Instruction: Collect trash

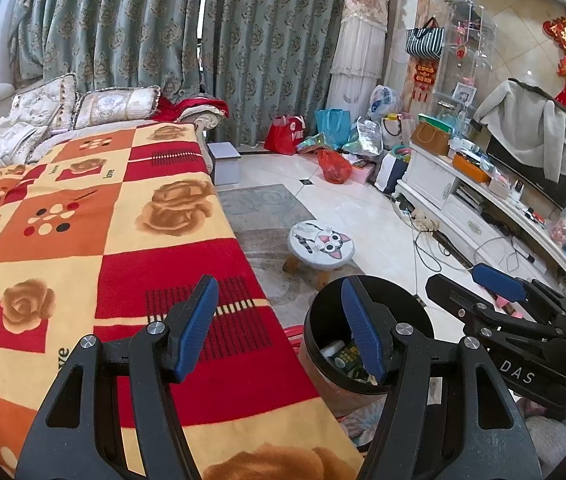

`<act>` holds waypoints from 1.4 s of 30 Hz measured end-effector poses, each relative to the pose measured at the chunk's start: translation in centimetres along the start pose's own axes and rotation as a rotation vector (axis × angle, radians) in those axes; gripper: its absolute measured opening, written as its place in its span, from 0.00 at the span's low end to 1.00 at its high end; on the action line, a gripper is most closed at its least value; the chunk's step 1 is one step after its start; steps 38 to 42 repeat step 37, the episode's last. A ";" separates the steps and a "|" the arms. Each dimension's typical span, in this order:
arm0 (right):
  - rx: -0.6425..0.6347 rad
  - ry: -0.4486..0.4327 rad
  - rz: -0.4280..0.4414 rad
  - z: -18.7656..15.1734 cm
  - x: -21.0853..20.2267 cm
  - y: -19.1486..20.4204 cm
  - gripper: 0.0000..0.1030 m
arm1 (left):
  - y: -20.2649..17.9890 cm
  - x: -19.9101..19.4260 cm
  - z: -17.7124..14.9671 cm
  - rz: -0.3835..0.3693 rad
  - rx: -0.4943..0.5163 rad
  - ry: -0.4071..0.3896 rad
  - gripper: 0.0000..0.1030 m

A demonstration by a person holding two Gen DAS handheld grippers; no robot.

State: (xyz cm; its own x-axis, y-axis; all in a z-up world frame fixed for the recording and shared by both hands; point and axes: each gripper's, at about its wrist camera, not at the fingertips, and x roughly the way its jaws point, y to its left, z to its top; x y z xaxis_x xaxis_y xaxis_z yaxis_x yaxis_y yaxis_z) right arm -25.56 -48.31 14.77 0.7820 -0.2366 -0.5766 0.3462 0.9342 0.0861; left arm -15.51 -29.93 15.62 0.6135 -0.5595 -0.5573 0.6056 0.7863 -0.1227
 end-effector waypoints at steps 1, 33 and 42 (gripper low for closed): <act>0.000 0.001 0.000 -0.1 0.1 -0.1 0.69 | -0.1 0.0 -0.1 -0.001 0.001 0.001 0.61; 0.011 0.019 -0.004 -0.6 0.1 -1.1 0.72 | -2.3 -0.3 -1.3 -0.009 0.012 0.007 0.61; 0.001 0.031 0.006 -0.6 0.6 -0.5 0.72 | -1.9 -0.5 -1.7 -0.002 -0.003 0.017 0.61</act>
